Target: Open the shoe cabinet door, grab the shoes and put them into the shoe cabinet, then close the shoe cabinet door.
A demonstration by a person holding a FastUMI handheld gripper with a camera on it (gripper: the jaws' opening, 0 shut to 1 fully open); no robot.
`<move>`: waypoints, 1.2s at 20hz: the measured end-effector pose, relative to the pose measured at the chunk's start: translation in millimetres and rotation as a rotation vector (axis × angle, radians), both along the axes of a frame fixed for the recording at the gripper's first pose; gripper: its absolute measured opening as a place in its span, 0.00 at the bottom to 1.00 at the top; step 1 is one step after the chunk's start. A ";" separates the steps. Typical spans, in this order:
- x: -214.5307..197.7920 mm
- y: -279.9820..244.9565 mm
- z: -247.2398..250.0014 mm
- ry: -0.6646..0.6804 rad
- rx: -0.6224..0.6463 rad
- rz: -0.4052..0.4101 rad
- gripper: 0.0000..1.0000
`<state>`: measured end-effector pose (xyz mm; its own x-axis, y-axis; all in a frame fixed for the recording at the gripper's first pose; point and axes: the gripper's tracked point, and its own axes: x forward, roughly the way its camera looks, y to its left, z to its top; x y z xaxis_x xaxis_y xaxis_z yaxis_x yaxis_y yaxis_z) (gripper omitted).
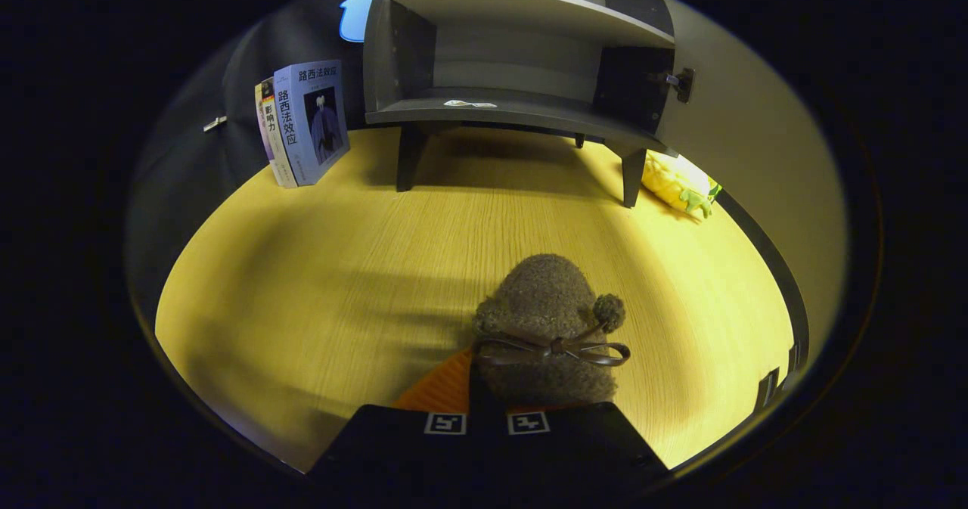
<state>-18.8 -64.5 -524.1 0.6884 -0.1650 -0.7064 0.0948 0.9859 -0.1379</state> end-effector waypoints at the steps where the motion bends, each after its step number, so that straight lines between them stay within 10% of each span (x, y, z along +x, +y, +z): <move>1: 0.5 -0.3 2.2 0.012 0.003 -0.002 0.05; 24: 91.0 -0.3 339.3 -0.338 0.078 0.164 0.05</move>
<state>72.2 -64.8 -184.8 0.8972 0.0118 -0.4415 -0.0375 0.9981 -0.0496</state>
